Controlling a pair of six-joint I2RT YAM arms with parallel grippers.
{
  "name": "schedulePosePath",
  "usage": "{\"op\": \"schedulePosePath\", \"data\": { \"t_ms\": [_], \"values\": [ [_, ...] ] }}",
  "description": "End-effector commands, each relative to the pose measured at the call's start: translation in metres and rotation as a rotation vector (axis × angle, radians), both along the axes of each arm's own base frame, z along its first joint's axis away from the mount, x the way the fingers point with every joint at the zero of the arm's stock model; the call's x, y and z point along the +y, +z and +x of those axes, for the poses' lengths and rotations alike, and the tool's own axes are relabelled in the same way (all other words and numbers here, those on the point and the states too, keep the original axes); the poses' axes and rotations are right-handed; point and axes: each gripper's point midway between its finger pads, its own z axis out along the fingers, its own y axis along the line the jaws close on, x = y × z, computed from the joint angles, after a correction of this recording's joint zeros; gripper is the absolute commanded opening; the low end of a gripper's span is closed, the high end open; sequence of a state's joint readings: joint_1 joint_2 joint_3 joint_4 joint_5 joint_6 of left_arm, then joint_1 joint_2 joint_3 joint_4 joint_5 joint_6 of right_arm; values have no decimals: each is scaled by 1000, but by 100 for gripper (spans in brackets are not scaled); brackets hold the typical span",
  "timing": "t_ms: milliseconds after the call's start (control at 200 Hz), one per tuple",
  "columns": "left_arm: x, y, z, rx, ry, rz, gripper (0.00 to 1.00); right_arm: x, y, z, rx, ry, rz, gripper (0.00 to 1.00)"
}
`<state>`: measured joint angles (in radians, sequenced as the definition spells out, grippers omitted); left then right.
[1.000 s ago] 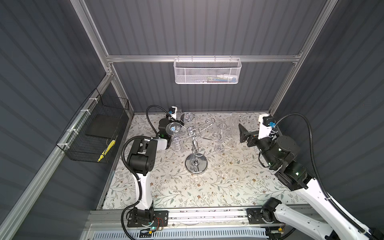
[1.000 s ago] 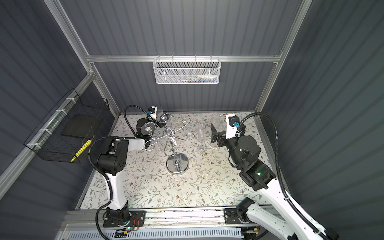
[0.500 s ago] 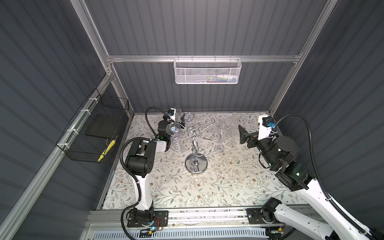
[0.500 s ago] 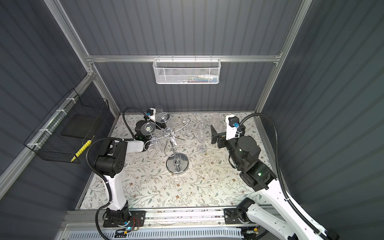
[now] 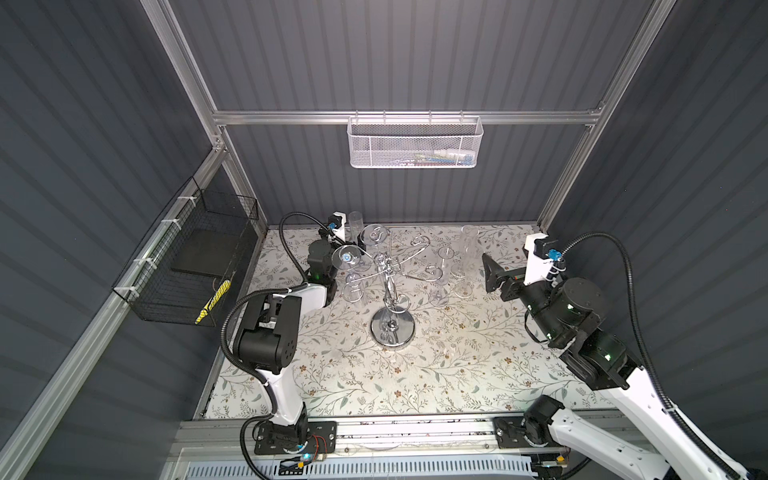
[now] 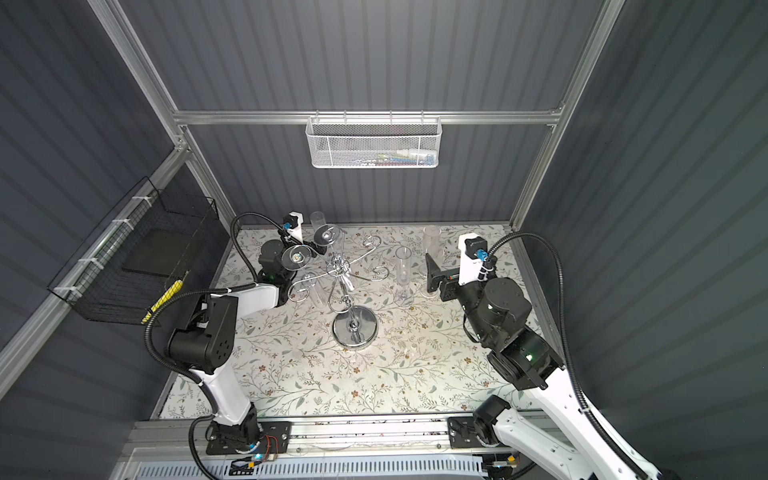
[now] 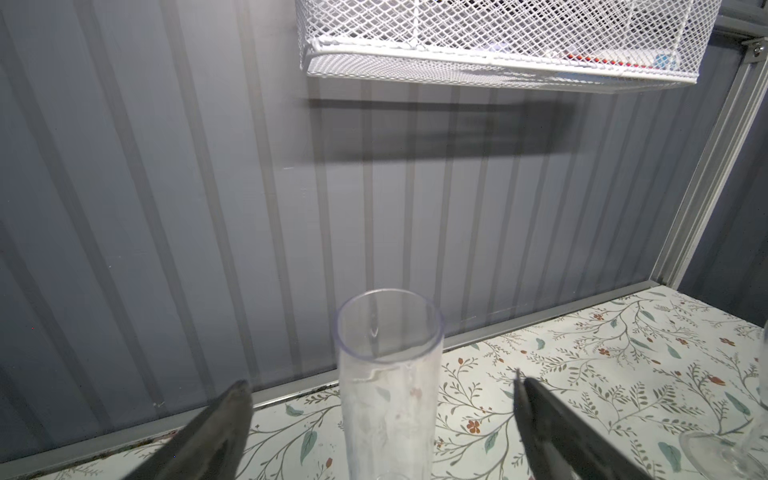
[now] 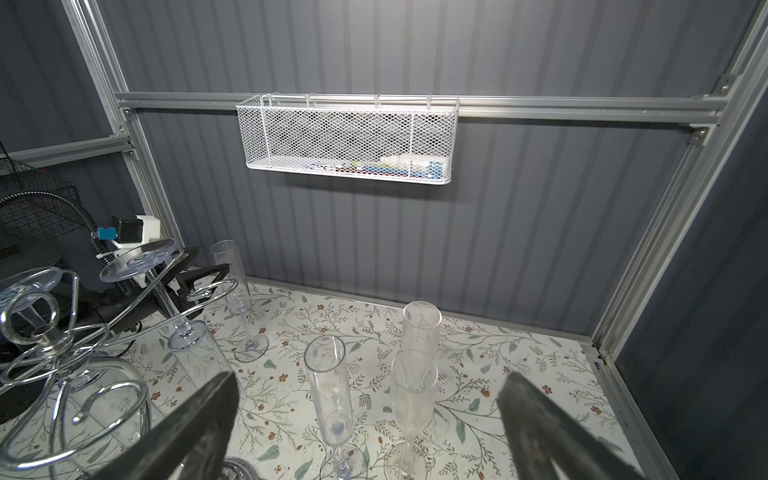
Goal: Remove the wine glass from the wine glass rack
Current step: 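Open the left gripper and lift it away from the placed flute, then move the open left gripper back toward the rack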
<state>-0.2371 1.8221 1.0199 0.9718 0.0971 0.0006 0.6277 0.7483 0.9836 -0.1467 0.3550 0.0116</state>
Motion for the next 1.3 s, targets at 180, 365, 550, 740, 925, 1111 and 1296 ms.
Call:
{"op": "schedulePosePath", "data": {
  "t_ms": [180,365,550,740,925,1111,1296],
  "values": [
    [6,49,-20,-25,15,-10,100,-6,15,-12,-14,18,51,99],
    [24,74,-25,31,110,-42,100,-9,20,-18,-9,24,83,99],
    [40,116,-43,27,169,-62,100,-12,23,-25,5,33,121,99],
    [62,156,-61,37,259,-78,100,-13,24,-30,46,47,147,99],
    [93,183,-84,77,346,-92,100,-12,27,-36,73,70,184,99],
    [107,208,-130,175,338,-144,100,-12,32,-45,73,102,221,99],
    [95,199,-190,343,224,-224,100,-15,28,-45,86,89,253,99]
  ]
}}
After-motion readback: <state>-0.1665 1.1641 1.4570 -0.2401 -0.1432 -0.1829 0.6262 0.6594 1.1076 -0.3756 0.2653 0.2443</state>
